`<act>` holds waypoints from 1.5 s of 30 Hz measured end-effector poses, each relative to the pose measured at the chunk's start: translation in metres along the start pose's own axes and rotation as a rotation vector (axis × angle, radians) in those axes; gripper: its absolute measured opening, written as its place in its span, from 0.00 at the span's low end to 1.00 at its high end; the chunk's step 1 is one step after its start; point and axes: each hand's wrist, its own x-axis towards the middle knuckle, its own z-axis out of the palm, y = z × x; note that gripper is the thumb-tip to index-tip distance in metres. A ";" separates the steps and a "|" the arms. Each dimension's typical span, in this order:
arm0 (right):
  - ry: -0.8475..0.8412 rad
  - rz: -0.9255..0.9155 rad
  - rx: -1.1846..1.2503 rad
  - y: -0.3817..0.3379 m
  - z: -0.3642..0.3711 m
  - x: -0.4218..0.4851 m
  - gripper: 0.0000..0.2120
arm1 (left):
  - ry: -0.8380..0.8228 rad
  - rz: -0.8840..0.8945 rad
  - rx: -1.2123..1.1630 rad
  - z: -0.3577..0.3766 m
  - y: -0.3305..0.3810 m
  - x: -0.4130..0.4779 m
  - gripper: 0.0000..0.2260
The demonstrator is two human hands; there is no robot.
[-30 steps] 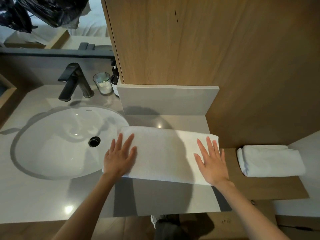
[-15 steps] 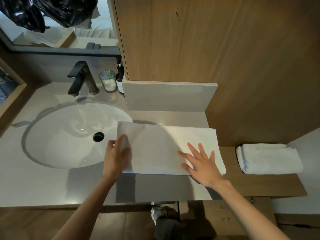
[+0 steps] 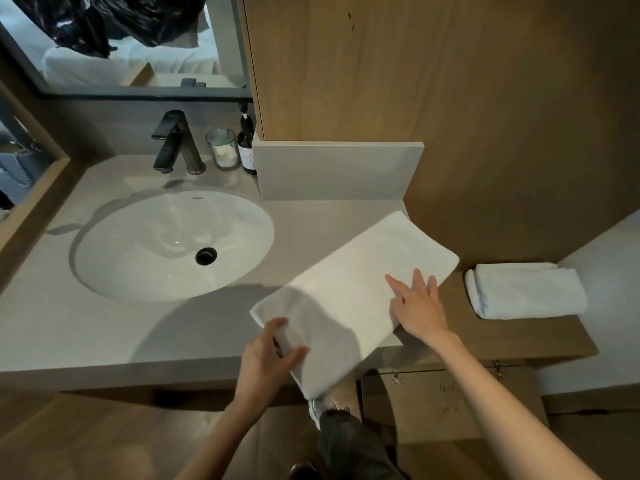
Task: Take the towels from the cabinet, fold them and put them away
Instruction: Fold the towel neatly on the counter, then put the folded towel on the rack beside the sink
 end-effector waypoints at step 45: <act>0.372 0.346 0.951 0.028 -0.016 -0.011 0.24 | -0.343 -0.016 -0.313 0.058 0.106 0.152 0.09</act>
